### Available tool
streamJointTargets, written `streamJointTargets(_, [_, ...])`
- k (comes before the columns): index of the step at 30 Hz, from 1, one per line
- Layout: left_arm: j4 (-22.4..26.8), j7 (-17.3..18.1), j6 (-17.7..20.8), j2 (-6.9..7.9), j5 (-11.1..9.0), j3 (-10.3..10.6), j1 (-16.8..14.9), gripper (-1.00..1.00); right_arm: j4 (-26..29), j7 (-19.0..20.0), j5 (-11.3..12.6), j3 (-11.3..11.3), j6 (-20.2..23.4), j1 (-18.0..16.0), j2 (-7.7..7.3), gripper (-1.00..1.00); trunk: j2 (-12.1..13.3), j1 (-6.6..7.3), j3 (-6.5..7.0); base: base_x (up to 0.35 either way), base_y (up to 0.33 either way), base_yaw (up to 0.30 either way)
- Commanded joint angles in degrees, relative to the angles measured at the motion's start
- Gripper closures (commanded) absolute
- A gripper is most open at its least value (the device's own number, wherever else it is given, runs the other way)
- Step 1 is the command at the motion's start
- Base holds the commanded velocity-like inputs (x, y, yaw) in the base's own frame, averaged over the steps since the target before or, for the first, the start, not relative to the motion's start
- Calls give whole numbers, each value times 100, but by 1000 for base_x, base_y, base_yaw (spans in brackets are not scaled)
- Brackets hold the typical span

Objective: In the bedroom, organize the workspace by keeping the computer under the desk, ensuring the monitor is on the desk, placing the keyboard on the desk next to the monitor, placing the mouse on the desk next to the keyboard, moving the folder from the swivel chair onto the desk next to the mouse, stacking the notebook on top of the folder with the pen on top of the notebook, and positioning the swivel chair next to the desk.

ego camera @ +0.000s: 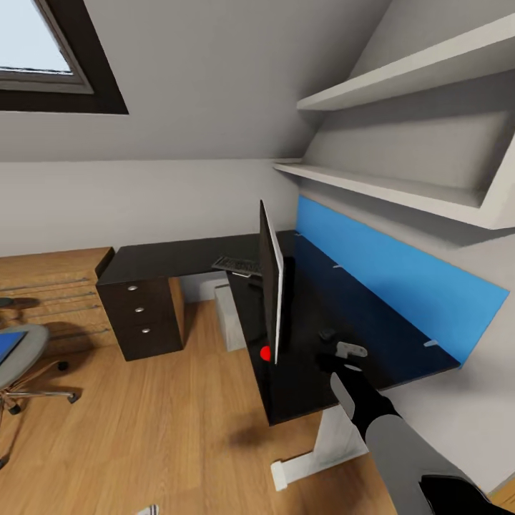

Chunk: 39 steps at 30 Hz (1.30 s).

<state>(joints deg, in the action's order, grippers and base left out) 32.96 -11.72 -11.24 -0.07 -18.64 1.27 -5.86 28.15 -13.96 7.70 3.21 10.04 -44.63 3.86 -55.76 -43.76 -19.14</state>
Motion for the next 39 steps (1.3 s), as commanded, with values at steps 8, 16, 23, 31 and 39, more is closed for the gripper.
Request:
streamJointTargets(8, [0,-23,-19,1,-34,14,-3,-100,-53,-46,38,19,-107,-8,-206,-100,-4,-4,-7,322,-48,0])
streamJointTargets(16, [0,-23,-23,5,-34,14,-3,-100,-63,-160,48,22,-108,-11,-335,-100,-4,-4,-7,252,-45,0])
streamJointTargets(23, [0,-21,-32,7,-34,14,-3,-100,-64,-168,55,22,-108,-11,-366,-100,-4,-4,-7,288,-4,0])
streamJointTargets(31, [0,-20,-28,7,-34,14,-3,-100,-64,-169,56,22,-115,-11,-368,-100,-4,-4,-7,283,0,0])
streamJointTargets(39, [0,-20,-28,7,-34,14,-3,-100,-64,-169,93,57,-101,-11,-375,-100,-4,-4,-7,50,0,0])
